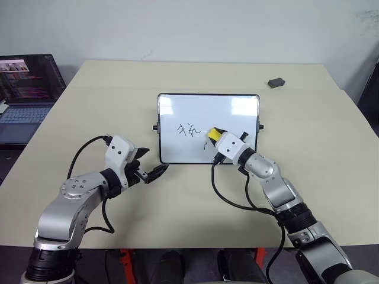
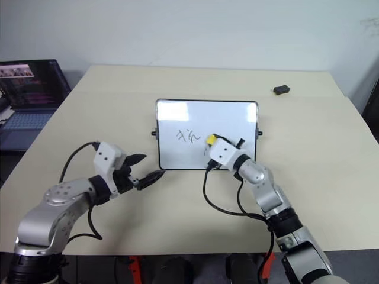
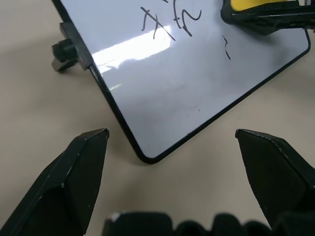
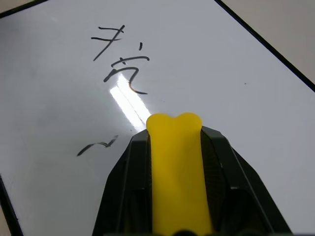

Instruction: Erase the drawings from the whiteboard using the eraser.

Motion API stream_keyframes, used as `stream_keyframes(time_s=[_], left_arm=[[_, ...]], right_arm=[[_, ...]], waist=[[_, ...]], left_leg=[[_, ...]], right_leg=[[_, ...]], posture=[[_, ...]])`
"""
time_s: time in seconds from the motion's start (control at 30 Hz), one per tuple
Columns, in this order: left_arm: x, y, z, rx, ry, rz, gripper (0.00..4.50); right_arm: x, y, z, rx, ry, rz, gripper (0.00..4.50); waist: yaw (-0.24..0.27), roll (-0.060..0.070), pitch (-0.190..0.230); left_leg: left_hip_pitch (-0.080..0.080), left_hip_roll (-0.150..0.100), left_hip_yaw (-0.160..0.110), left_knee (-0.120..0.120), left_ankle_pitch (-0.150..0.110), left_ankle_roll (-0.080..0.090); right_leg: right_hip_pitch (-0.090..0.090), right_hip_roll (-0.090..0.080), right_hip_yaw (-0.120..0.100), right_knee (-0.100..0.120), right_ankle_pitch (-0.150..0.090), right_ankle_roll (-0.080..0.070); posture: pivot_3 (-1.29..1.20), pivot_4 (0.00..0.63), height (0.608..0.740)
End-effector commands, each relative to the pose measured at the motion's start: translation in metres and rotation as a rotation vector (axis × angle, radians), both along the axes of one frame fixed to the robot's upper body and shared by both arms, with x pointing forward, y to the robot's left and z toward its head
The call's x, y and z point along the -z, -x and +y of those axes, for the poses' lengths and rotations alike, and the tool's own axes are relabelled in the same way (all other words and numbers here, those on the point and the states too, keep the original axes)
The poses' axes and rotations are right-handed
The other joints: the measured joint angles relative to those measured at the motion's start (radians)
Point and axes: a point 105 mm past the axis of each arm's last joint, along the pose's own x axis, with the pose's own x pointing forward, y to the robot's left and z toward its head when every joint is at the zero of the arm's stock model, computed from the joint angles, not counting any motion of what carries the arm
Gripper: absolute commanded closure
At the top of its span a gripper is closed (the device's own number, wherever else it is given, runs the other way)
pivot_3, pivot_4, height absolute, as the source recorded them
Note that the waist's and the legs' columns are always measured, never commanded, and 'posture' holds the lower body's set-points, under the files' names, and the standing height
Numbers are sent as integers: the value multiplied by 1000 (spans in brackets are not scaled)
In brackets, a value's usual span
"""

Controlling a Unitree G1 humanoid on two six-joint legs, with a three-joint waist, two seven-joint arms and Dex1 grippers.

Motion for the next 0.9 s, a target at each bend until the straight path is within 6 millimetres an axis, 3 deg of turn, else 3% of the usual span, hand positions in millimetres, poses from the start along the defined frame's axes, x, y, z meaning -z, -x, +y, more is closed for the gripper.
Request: stream_keyframes(time_s=[0.03, 0.23, 0.43, 0.57, 0.9], left_arm=[[-9, 0, -4, 18, 3, -37, 0], [-10, 0, -4, 20, 3, -37, 0], [-9, 1, -5, 23, 5, -35, 0], [-10, 1, -6, 23, 6, -36, 0], [-14, -1, -8, 26, 15, -54, 0]], right_arm=[[19, 12, 4, -62, 80, 73, 3503], [32, 21, 6, -106, 139, 128, 3503], [-14, -2, -1, 26, -8, -58, 3503], [-23, -5, -3, 52, -43, -92, 3503], [32, 25, 15, -132, 123, 130, 3503]], waist=[[0, 0, 0], [-1, 0, 0], [0, 0, 0], [0, 0, 0], [0, 0, 0]], left_leg=[[0, 0, 0, 0, 0, 0], [2, 0, 0, 1, 0, 0], [2, 0, 0, 1, 0, 0], [1, 0, 0, 1, 0, 0], [1, 0, 0, 0, 0, 0]], right_leg=[[0, 0, 0, 0, 0, 0], [1, 0, 0, 2, 0, 0], [1, 0, 0, 2, 0, 0], [1, 0, 0, 1, 0, 0], [0, 0, 0, 1, 0, 0]], posture=[[0, 150, 740], [0, 150, 740], [0, 150, 740], [0, 150, 740], [0, 150, 740]])
